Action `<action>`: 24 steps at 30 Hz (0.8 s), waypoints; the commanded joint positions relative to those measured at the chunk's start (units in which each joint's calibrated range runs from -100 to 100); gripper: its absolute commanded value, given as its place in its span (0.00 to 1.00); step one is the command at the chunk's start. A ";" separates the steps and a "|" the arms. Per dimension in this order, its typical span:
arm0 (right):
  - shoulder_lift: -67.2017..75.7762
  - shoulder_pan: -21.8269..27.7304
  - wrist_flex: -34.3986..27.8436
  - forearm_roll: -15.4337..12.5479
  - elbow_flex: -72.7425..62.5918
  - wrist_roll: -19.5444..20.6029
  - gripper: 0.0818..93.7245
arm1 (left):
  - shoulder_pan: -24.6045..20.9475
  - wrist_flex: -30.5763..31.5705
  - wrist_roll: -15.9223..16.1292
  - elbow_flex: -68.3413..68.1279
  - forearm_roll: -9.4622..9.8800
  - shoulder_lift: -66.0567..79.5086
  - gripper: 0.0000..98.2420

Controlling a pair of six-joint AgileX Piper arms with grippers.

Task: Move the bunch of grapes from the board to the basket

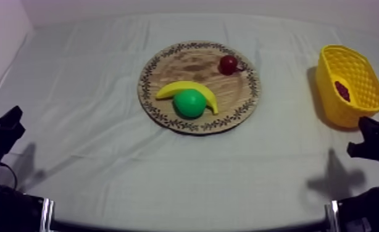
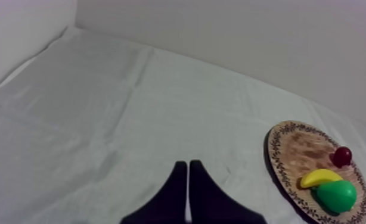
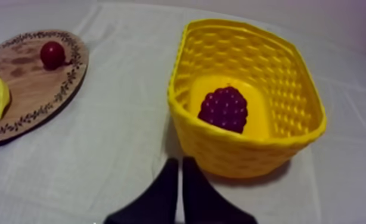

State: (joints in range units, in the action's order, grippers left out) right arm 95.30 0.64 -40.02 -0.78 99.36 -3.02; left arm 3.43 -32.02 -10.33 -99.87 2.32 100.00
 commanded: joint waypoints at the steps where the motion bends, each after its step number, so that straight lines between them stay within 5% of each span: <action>1: 0.15 0.10 0.50 -0.07 0.17 -0.46 0.00 | 0.01 0.01 0.00 -0.02 0.00 0.00 0.00; 11: 0.37 0.27 1.13 -0.12 0.41 -7.97 0.00 | 0.01 0.01 0.00 -0.02 0.00 0.00 0.00; 24: 0.37 0.17 1.15 -0.12 0.42 -8.89 0.00 | 0.01 0.01 0.00 -0.02 0.00 0.00 0.00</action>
State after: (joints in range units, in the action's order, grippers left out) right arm 95.65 0.90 -38.94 -0.89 99.76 -11.91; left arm 3.43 -32.02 -10.33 -99.87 2.32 100.00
